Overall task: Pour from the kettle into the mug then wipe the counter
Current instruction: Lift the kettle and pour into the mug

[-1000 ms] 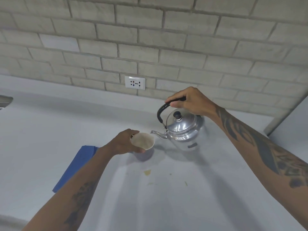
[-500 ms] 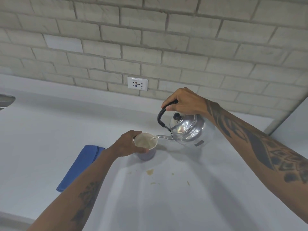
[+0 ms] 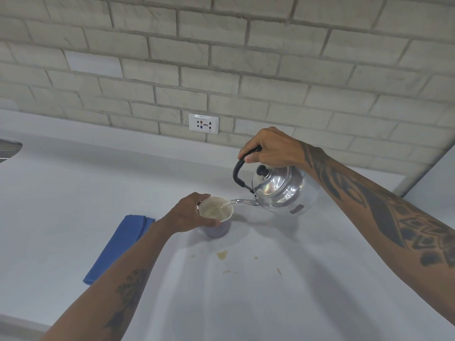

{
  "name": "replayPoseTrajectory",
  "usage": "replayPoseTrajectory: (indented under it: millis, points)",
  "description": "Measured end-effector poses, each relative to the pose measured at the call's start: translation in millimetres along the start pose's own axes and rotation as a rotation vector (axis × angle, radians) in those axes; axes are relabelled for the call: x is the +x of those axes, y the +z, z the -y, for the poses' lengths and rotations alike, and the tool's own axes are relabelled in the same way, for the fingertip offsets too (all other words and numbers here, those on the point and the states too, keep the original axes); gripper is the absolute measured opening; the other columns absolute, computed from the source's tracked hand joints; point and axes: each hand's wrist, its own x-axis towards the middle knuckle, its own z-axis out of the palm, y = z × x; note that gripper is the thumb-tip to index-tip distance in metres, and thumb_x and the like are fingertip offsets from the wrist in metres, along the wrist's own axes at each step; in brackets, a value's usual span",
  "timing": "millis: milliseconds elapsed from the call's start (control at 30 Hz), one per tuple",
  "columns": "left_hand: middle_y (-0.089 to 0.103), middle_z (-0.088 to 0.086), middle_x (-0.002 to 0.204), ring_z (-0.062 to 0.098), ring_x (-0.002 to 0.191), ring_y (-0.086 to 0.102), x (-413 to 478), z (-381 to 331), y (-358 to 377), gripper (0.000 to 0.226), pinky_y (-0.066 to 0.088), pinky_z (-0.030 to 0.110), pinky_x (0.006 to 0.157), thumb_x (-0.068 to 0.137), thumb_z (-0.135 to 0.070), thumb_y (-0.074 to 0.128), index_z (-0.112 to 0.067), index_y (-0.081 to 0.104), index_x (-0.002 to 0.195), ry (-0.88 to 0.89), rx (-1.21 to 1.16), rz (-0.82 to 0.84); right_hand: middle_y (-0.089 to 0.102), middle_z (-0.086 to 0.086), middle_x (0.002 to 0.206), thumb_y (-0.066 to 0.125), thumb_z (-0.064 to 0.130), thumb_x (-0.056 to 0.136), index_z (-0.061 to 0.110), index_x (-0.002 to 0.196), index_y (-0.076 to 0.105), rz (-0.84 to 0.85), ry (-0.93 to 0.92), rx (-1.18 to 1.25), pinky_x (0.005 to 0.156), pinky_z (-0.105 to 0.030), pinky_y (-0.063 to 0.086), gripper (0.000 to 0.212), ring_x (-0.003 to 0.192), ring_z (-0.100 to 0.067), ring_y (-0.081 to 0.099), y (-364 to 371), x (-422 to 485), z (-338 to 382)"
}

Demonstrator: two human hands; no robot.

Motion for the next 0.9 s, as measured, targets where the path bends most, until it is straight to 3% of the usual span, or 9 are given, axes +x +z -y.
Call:
replayPoseTrajectory:
  millis: [233,467,600,767,900]
  points:
    - [0.054,-0.008,0.119,0.012,0.111,0.055,0,-1,-1,0.086,0.051,0.033,0.095,0.056,-0.045,0.089,-0.025,0.05,0.131,-0.016,0.002,0.0,0.076,0.006,0.096,0.069,0.025,0.088,0.026,0.104,0.077,0.011,-0.012,-0.032,0.087,-0.04,0.055,0.018,0.088,-0.014,0.067,-3,1,5]
    - [0.055,-0.01,0.118,0.01,0.109,0.056,-2,-2,-1,0.093,0.052,0.033,0.092,0.047,-0.056,0.085,-0.027,0.052,0.129,-0.02,-0.002,0.006,0.075,0.005,0.097,0.067,0.023,0.09,0.024,0.107,0.076,0.022,-0.03,-0.05,0.073,-0.023,0.05,0.02,0.073,-0.003,0.061,-2,1,8]
    - [0.054,-0.009,0.117,0.012,0.109,0.055,-1,-1,-1,0.088,0.052,0.032,0.092,0.053,-0.048,0.088,-0.026,0.051,0.129,-0.019,0.002,0.001,0.076,0.004,0.096,0.067,0.024,0.089,0.024,0.106,0.076,0.028,-0.029,-0.063,0.08,-0.033,0.055,0.02,0.083,-0.013,0.066,-4,2,9]
    - [0.054,-0.008,0.116,0.012,0.109,0.055,0,-1,0,0.083,0.051,0.032,0.093,0.056,-0.043,0.089,-0.026,0.052,0.128,-0.02,-0.004,0.001,0.065,0.016,0.075,0.067,0.023,0.089,0.024,0.106,0.077,0.02,-0.046,-0.082,0.062,-0.02,0.044,0.019,0.062,-0.002,0.055,-7,3,12]
    - [0.056,-0.007,0.118,0.013,0.109,0.056,-1,-3,-1,0.07,0.052,0.033,0.093,0.055,-0.043,0.09,-0.038,0.053,0.114,-0.008,-0.02,0.001,0.072,0.009,0.081,0.067,0.022,0.09,0.022,0.106,0.076,0.026,-0.062,-0.099,0.059,-0.017,0.042,0.019,0.06,-0.002,0.054,-10,3,16]
